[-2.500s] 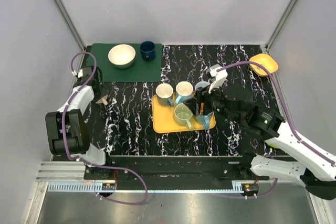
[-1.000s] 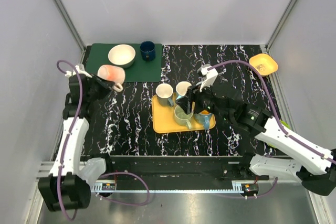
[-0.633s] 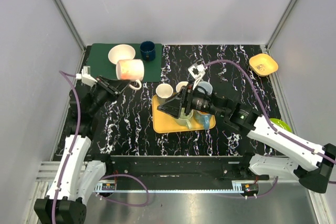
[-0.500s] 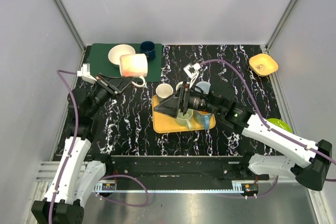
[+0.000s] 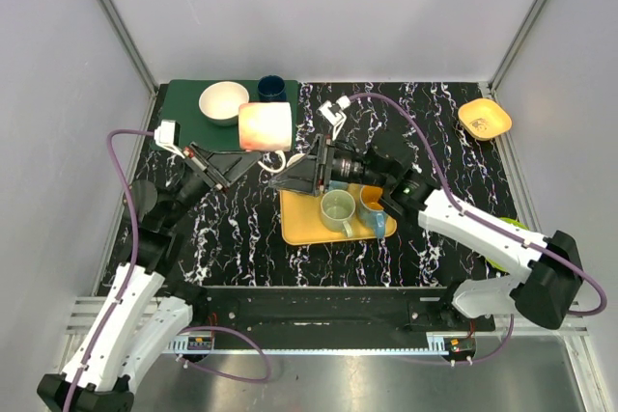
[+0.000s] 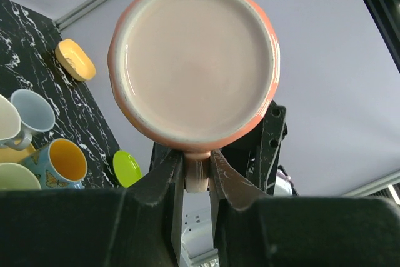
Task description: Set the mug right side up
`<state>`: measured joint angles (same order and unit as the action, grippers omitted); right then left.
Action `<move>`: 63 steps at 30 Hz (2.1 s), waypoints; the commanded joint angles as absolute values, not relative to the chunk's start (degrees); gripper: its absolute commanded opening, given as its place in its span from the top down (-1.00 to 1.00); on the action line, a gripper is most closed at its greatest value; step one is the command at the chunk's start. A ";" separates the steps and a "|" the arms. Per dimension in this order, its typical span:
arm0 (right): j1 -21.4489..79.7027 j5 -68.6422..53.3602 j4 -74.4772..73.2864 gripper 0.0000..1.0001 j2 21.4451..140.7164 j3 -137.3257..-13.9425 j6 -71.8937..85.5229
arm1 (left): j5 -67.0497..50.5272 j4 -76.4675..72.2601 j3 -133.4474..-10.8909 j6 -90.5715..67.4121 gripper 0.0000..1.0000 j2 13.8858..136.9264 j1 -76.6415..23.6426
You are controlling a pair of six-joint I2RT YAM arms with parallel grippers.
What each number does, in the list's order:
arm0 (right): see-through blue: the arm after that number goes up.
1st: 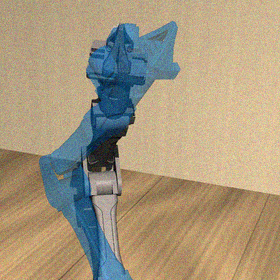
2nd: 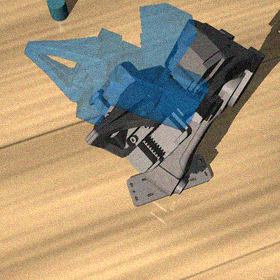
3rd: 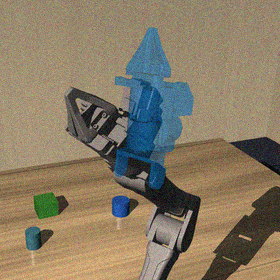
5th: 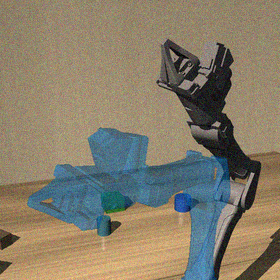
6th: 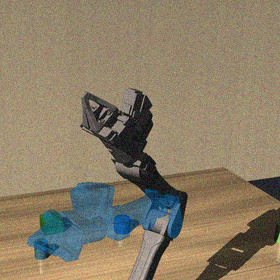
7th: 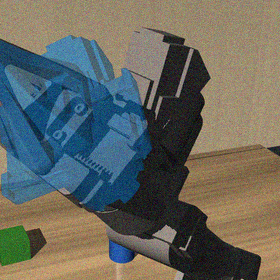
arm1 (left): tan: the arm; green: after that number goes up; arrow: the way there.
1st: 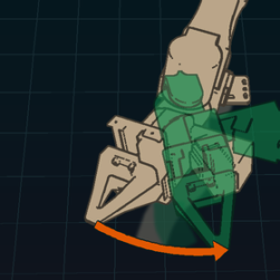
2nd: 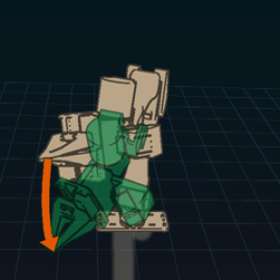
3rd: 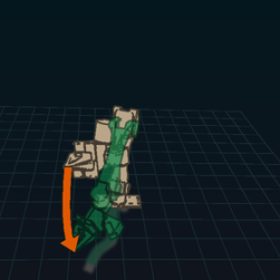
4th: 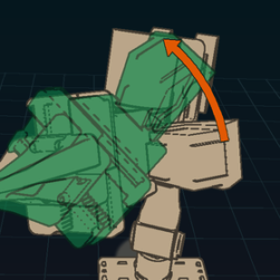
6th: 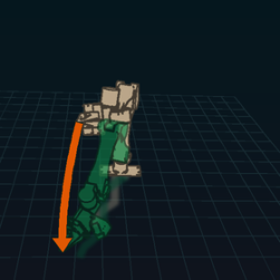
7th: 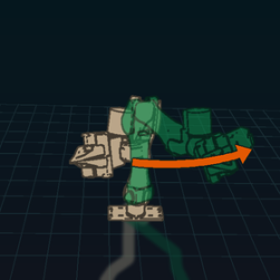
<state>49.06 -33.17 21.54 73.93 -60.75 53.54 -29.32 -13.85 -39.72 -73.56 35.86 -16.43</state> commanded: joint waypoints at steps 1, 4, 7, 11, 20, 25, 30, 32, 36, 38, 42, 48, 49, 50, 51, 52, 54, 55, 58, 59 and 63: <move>48.69 -36.48 26.10 -0.71 76.02 -66.26 54.93 | -27.51 -21.97 -41.22 -74.18 1.00 34.10 -17.75; 48.78 -36.39 27.15 -0.66 77.52 -67.41 55.28 | -27.25 -21.89 -41.04 -74.09 1.00 33.84 -18.72; 48.69 -36.12 28.82 -0.58 79.01 -68.11 56.42 | -26.90 -21.80 -41.04 -73.83 1.00 33.93 -19.60; 48.43 -35.68 31.99 -0.45 80.85 -68.29 58.18 | -26.63 -21.80 -40.61 -73.57 1.00 33.93 -21.00; 48.16 -37.35 34.54 0.42 83.67 -70.14 60.29 | -26.46 -21.18 -40.17 -72.60 1.00 33.92 -23.03; 47.81 -38.49 34.19 1.00 83.76 -70.93 59.94 | -25.76 -19.87 -39.81 -71.55 1.00 33.05 -23.20; 47.90 -35.08 21.42 1.00 79.11 -71.45 50.74 | -21.63 -12.68 -40.69 -67.08 0.55 30.76 -23.12; 47.81 -31.05 14.10 1.00 75.86 -72.33 44.08 | -19.09 -8.99 -42.71 -64.53 0.04 30.06 -23.20; 47.90 -23.66 -5.38 1.00 70.94 -74.96 35.44 | -14.25 2.34 -46.40 -56.98 -0.39 28.04 -23.12; 47.90 -19.80 -13.22 1.00 68.56 -75.50 31.75 | -10.48 7.18 -47.72 -55.03 -0.51 26.64 -23.12; 48.86 -14.51 -24.15 1.00 67.59 -75.85 28.31 | -1.08 16.59 -48.95 -49.76 -0.56 23.74 -23.12; 57.02 -0.46 -36.47 1.00 72.41 -76.82 22.86 | 15.81 32.69 -48.96 -48.60 -0.54 21.89 -23.12; 57.91 2.78 -37.26 1.00 72.77 -76.56 22.33 | 16.69 33.57 -48.78 -48.78 -0.54 21.88 -23.12; 58.44 3.94 -38.14 1.00 73.21 -75.77 22.24 | 17.92 34.44 -48.52 -48.95 -0.54 21.45 -23.12; 59.67 5.09 -38.41 1.00 74.17 -75.33 22.24 | 18.36 34.63 -47.73 -48.96 -0.54 21.36 -23.20; 60.20 6.92 -38.58 1.00 74.70 -74.80 21.98 | 18.72 34.72 -47.38 -49.13 -0.54 21.01 -23.12; 61.43 8.60 -38.32 1.00 76.89 -73.66 21.88 | 19.42 34.54 -46.41 -49.66 -0.54 20.48 -23.12; 62.31 9.66 -38.23 1.00 77.86 -73.39 22.06 | 19.51 34.54 -46.23 -49.83 -0.53 20.48 -23.12; 63.63 11.68 -37.45 1.00 81.55 -73.21 22.59 | 19.42 34.45 -45.79 -50.01 -0.53 21.00 -23.12; 64.33 12.12 -37.01 1.00 82.43 -73.30 22.94 | 19.25 34.54 -45.62 -50.18 -0.53 21.09 -23.12; 64.78 14.85 -36.56 1.00 87.79 -73.92 24.69 | 18.90 34.54 -44.39 -51.15 -0.53 20.74 -23.12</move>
<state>63.88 8.64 -41.71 85.17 -72.18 23.79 17.43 35.07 -45.39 -50.63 21.08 -23.14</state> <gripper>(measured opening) 0.222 0.769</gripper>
